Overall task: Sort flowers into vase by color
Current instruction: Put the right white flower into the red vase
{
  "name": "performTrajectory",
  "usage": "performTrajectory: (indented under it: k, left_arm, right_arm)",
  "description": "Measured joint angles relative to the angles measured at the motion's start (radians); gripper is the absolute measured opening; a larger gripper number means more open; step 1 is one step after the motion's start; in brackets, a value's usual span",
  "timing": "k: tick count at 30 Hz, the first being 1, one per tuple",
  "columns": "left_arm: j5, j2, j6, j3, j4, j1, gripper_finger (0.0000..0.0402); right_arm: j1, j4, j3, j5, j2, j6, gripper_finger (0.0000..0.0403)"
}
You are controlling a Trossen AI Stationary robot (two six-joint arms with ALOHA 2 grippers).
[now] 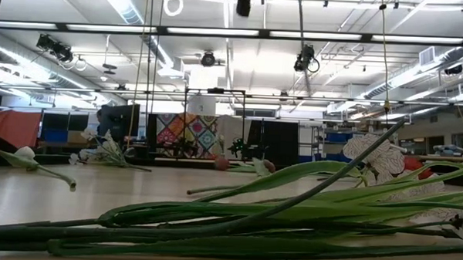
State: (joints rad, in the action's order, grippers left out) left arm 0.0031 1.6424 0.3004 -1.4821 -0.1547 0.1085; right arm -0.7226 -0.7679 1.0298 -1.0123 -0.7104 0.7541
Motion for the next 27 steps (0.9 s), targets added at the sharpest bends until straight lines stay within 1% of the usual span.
performTrajectory:
  k: [5, 8, 12, 17, 20, 25, 26, 27]
  left_arm:
    - [0.019, 0.0, -0.057, -0.065, -0.022, -0.019, 0.0013]
    - [0.023, 0.0, -0.056, -0.091, -0.018, -0.024, 0.0013]
    - [0.035, 0.0, -0.056, -0.112, -0.022, -0.026, 0.0013]
    - [0.071, 0.0, -0.058, -0.112, 0.004, -0.029, 0.0013]
    - [0.073, 0.0, -0.058, -0.112, 0.016, -0.027, 0.0013]
    - [0.074, 0.0, -0.058, -0.112, 0.02, -0.027, 0.0013]
    - [0.074, 0.0, -0.058, -0.112, 0.026, -0.028, 0.0013]
    - [0.076, 0.0, -0.058, -0.112, 0.036, -0.028, 0.0013]
  right_arm:
    - [0.146, 0.284, 0.0, 0.181, -0.06, -0.269, 0.0201]
    - [0.225, 0.383, 0.0, 0.27, -0.111, -0.36, 0.0201]
    - [0.335, 0.428, 0.0, 0.354, -0.178, -0.384, 0.0201]
    - [0.454, 0.604, 0.0, 0.466, -0.245, -0.474, 0.0201]
    - [0.516, 0.643, 0.001, 0.517, -0.267, -0.475, 0.0196]
    - [0.587, 0.68, 0.001, 0.715, -0.318, -0.452, 0.0171]
    - [0.596, 0.688, 0.001, 0.744, -0.33, -0.45, 0.0166]
    - [0.602, 0.694, 0.001, 0.751, -0.34, -0.442, 0.0161]
